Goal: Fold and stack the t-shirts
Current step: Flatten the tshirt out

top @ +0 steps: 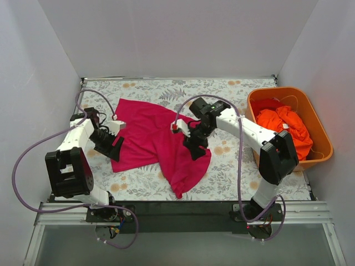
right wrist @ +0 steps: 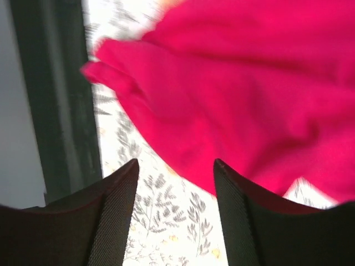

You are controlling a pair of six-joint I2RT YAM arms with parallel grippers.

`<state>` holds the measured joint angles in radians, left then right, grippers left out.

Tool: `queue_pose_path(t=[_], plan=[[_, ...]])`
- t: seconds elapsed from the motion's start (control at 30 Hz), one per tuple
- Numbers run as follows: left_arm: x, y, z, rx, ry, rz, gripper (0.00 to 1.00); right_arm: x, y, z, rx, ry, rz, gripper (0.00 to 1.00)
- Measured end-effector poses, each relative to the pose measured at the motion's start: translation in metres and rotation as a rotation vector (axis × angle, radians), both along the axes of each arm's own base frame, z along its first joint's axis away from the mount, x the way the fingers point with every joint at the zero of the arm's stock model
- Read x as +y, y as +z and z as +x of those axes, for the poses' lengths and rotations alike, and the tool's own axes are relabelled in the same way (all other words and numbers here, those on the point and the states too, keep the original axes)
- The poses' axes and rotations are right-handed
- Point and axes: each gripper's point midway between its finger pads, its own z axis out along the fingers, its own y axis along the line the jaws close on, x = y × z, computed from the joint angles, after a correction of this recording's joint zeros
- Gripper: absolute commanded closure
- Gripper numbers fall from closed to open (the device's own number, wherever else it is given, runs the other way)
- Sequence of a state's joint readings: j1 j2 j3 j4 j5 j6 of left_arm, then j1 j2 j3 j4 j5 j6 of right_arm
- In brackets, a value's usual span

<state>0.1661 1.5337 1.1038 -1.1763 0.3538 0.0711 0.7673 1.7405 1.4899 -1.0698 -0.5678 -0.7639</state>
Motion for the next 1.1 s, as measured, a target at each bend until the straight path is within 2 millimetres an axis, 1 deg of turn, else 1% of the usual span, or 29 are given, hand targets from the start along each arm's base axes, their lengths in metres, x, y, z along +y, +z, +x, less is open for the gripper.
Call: queue_pose_path(t=[0.03,0.1,0.13,0.2,0.37,0.47,0.5,0.57,0.63,0.7,0.73,0.8,0.83,0.9,0.97,1.07,1.1], plan=[[-0.001,-0.003,-0.004,0.008,0.0,-0.001,0.35,-0.008,-0.005,0.011,0.009,-0.055,-0.01,0.47],[-0.002,-0.012,-0.011,0.027,0.002,-0.003,0.36,-0.026,-0.021,0.03,0.016,-0.162,-0.054,0.53],[-0.003,-0.016,-0.013,0.031,0.003,-0.003,0.37,-0.033,-0.029,0.036,0.019,-0.201,-0.077,0.57],[-0.004,-0.025,-0.015,0.038,0.011,0.006,0.4,-0.042,-0.049,0.041,0.022,-0.247,-0.133,0.61],[-0.001,-0.042,-0.01,0.027,0.047,0.055,0.44,-0.053,-0.09,0.049,-0.012,-0.313,-0.242,0.62],[0.006,-0.056,-0.004,0.039,0.079,0.095,0.51,-0.061,-0.108,0.059,-0.043,-0.358,-0.291,0.63],[0.009,-0.062,-0.002,0.042,0.09,0.112,0.56,-0.067,-0.114,0.062,-0.054,-0.373,-0.312,0.64],[0.015,-0.066,0.001,0.043,0.115,0.151,0.61,-0.074,-0.117,0.07,-0.074,-0.408,-0.32,0.66],[0.02,-0.067,0.002,0.037,0.129,0.183,0.65,-0.079,-0.118,0.071,-0.09,-0.428,-0.323,0.67],[0.027,-0.068,0.004,0.028,0.14,0.22,0.68,-0.086,-0.118,0.072,-0.121,-0.444,-0.327,0.67],[0.031,-0.068,0.006,0.022,0.147,0.241,0.71,-0.09,-0.119,0.072,-0.137,-0.45,-0.334,0.67],[0.039,-0.069,0.009,0.013,0.167,0.27,0.74,-0.099,-0.119,0.071,-0.16,-0.467,-0.355,0.67],[0.043,-0.068,0.01,0.013,0.181,0.281,0.77,-0.104,-0.119,0.073,-0.164,-0.479,-0.368,0.67],[0.051,-0.069,0.017,0.02,0.208,0.3,0.8,-0.11,-0.118,0.079,-0.172,-0.51,-0.39,0.68],[0.058,-0.069,0.027,0.025,0.232,0.319,0.86,-0.116,-0.119,0.094,-0.179,-0.544,-0.42,0.68],[0.068,-0.068,0.047,0.03,0.257,0.352,0.87,-0.12,-0.118,0.133,-0.219,-0.602,-0.44,0.66],[0.071,-0.067,0.058,0.024,0.267,0.356,0.86,-0.119,-0.117,0.144,-0.228,-0.617,-0.435,0.65]])
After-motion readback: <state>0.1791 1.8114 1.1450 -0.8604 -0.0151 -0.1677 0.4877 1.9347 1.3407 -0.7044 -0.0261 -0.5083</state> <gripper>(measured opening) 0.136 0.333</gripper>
